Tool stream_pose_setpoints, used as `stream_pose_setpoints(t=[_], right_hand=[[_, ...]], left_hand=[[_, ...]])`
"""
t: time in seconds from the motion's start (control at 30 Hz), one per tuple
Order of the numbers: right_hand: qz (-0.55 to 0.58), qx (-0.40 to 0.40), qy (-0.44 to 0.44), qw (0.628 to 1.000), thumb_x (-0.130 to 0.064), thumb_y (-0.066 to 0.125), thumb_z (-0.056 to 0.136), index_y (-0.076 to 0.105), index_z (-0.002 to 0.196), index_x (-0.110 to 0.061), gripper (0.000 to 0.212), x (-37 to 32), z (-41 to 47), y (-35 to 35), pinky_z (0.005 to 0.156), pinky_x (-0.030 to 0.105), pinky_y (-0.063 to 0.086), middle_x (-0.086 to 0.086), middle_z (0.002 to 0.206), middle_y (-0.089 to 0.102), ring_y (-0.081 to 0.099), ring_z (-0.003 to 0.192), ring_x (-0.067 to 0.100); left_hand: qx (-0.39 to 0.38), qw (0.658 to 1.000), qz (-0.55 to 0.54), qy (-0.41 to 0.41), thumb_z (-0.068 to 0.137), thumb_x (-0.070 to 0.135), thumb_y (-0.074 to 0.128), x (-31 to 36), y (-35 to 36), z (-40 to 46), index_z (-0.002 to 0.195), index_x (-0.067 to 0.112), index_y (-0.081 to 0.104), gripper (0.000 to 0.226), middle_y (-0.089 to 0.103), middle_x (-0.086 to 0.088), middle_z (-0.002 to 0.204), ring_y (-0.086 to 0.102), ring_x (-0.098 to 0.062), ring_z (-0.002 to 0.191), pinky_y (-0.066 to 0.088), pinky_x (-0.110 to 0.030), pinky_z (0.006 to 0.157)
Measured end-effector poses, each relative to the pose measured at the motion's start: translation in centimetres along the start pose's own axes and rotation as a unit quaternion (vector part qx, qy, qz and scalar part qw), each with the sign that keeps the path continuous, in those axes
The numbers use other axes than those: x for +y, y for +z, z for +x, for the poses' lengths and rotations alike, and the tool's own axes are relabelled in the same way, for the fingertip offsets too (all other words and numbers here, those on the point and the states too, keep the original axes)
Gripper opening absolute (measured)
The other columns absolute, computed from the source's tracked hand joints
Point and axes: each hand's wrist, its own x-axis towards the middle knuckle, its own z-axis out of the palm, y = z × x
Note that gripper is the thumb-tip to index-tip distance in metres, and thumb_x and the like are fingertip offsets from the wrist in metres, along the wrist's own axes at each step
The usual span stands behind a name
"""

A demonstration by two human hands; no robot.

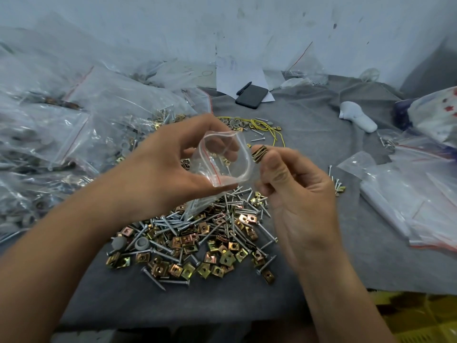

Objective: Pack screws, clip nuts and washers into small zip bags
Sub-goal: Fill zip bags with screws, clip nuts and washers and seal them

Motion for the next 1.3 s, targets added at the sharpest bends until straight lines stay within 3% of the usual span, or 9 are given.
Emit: stream_pose_setpoints(t=[0.2,0.33,0.43,0.53,0.73,0.97,1.13,1.2,1.3], right_hand=[[-0.354,0.014,-0.125,0.927,-0.037,0.080,0.085,0.082,0.108,-0.027,0.025,-0.6,0.3,1.4,0.074,0.023,0.047,-0.003,0.095,0.061,0.059,0.088,0.014],[-0.359,0.028,-0.157,0.920,-0.039,0.065,0.101,0.079,0.114,-0.028,0.022,-2.0,0.7,0.8,0.077,0.018,0.049,-0.008,0.101,0.066,0.065,0.097,0.015],[-0.473,0.120,-0.103,0.867,-0.038,0.070,0.098,0.078,0.095,-0.030,0.012,-2.8,1.9,-4.4,0.071,0.019,0.047,-0.012,0.089,0.071,0.066,0.083,0.007],[-0.582,0.176,0.027,0.793,-0.024,0.078,0.091,0.080,0.089,-0.025,0.004,-2.8,1.8,-10.7,0.087,0.033,0.053,-0.010,0.087,0.076,0.068,0.083,0.009],[-0.626,0.152,0.073,0.762,-0.029,0.089,0.078,0.081,0.092,-0.032,0.017,-2.1,1.4,-14.1,0.069,0.003,0.037,-0.012,0.087,0.067,0.059,0.074,-0.004],[-0.687,0.139,0.053,0.711,-0.030,0.075,0.093,0.082,0.100,-0.022,0.013,-1.5,1.8,-14.6,0.087,0.035,0.047,0.007,0.098,0.063,0.063,0.096,0.028],[-0.601,0.201,0.003,0.774,-0.027,0.067,0.099,0.076,0.089,-0.019,0.016,-1.3,1.6,-15.0,0.080,0.027,0.037,0.007,0.093,0.068,0.062,0.091,0.021],[-0.477,0.210,0.004,0.854,-0.026,0.066,0.101,0.075,0.088,-0.017,0.018,-1.5,1.5,-14.5,0.082,0.031,0.049,0.004,0.090,0.074,0.066,0.087,0.015],[-0.193,0.111,0.008,0.975,-0.019,0.060,0.104,0.075,0.100,-0.009,0.018,-2.2,1.3,-11.6,0.071,0.028,0.056,0.011,0.094,0.077,0.072,0.082,0.021]], left_hand=[[-0.010,1.000,0.002,0.000,0.079,0.058,0.082,0.5,0.1,-0.1,0.118,0.041,0.064,0.046,0.075,0.020,0.114,0.075,-0.002,0.103,0.057,-0.030,0.087],[0.006,0.999,-0.039,-0.015,0.071,0.059,0.086,0.0,0.0,-0.2,0.116,0.046,0.066,0.050,0.076,0.015,0.119,0.074,-0.007,0.112,0.059,-0.043,0.095],[0.035,0.998,-0.042,0.001,0.066,0.062,0.086,-0.5,-0.2,-0.4,0.115,0.048,0.067,0.055,0.077,0.016,0.118,0.076,-0.006,0.108,0.063,-0.034,0.091],[0.052,0.998,-0.045,0.015,0.069,0.067,0.087,-0.8,-0.2,-0.4,0.119,0.045,0.067,0.058,0.077,0.016,0.119,0.076,-0.005,0.107,0.060,-0.020,0.085],[0.062,0.997,-0.033,0.020,0.073,0.063,0.090,-2.5,0.0,0.0,0.127,0.038,0.067,0.064,0.077,0.008,0.123,0.076,-0.015,0.111,0.057,-0.058,0.095],[0.056,0.998,-0.017,0.021,0.075,0.059,0.091,-3.2,-0.1,0.0,0.130,0.035,0.067,0.064,0.077,0.008,0.124,0.076,-0.014,0.111,0.057,-0.055,0.095],[0.055,0.998,-0.032,0.012,0.073,0.062,0.091,-2.7,-0.1,-0.1,0.126,0.037,0.068,0.063,0.077,0.008,0.122,0.076,-0.015,0.111,0.055,-0.057,0.098],[0.051,0.998,-0.035,0.008,0.071,0.065,0.090,-2.3,-0.1,-0.1,0.124,0.040,0.068,0.063,0.077,0.010,0.122,0.076,-0.014,0.110,0.056,-0.056,0.098],[0.041,0.999,-0.026,-0.001,0.068,0.071,0.087,-1.8,-0.2,-0.2,0.122,0.042,0.068,0.064,0.077,0.014,0.120,0.076,-0.009,0.110,0.058,-0.052,0.096]])
